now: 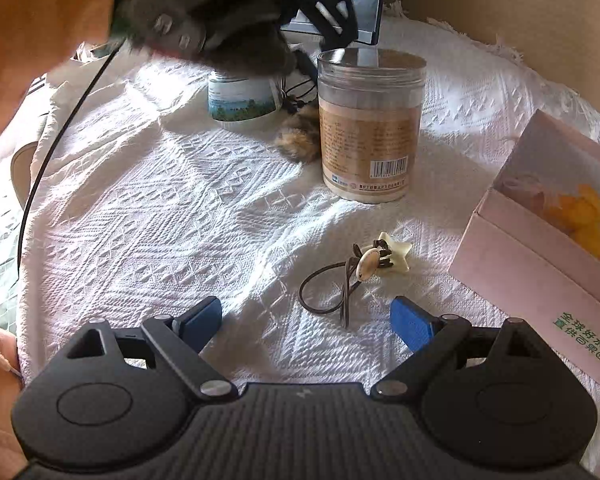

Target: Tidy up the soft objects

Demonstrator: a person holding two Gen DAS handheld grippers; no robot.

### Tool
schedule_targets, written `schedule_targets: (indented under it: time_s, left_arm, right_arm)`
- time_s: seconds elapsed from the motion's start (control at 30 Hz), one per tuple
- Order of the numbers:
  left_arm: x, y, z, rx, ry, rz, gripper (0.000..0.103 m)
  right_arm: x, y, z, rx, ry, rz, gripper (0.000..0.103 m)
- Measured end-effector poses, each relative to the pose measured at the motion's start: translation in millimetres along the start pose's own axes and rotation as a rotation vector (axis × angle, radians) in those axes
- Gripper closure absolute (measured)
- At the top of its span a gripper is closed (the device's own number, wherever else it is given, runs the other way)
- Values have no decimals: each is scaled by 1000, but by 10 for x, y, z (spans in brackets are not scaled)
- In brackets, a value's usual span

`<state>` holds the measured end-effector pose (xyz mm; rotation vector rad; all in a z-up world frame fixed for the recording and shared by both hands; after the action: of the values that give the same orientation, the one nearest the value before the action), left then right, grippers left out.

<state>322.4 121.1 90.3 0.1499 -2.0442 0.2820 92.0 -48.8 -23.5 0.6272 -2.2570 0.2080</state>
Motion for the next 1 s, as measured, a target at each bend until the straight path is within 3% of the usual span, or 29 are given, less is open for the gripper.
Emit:
schedule_targets:
  time_s: [0.17, 0.37, 0.53, 0.7, 0.8, 1.0]
  left_arm:
    - [-84, -103, -87, -125, 64, -141, 87]
    - [-204, -230, -152, -160, 91, -238, 85]
    - [-277, -241, -249, -55, 148, -171, 79]
    - [-469, -272, -206, -113, 184, -274, 82]
    - [-547, -347, -165, -164, 172, -319, 78]
    - [-582, -443, -138, -150, 137, -338, 80]
  right_arm:
    - [2, -11, 4, -7, -7, -6, 11]
    - [4, -34, 12, -16, -17, -14, 11]
    - [18, -49, 20, -20, -17, -22, 11]
    - [31, -56, 27, -24, -17, -25, 11]
    - [28, -60, 22, -22, -17, -26, 11]
    - [39, -57, 22, -17, -12, -25, 11]
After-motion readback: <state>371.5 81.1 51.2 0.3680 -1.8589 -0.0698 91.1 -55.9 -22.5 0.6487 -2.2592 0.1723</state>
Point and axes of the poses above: each gripper's, at about its wrist camera, not at the fingertips, and x roughly against the way its jaws point, y to its left, z to its underside, the point moved 1 cm from there along -x, roughly the way its jaws point, and after that the axes turned 6 degrees about -z, right-handed, at the moved point
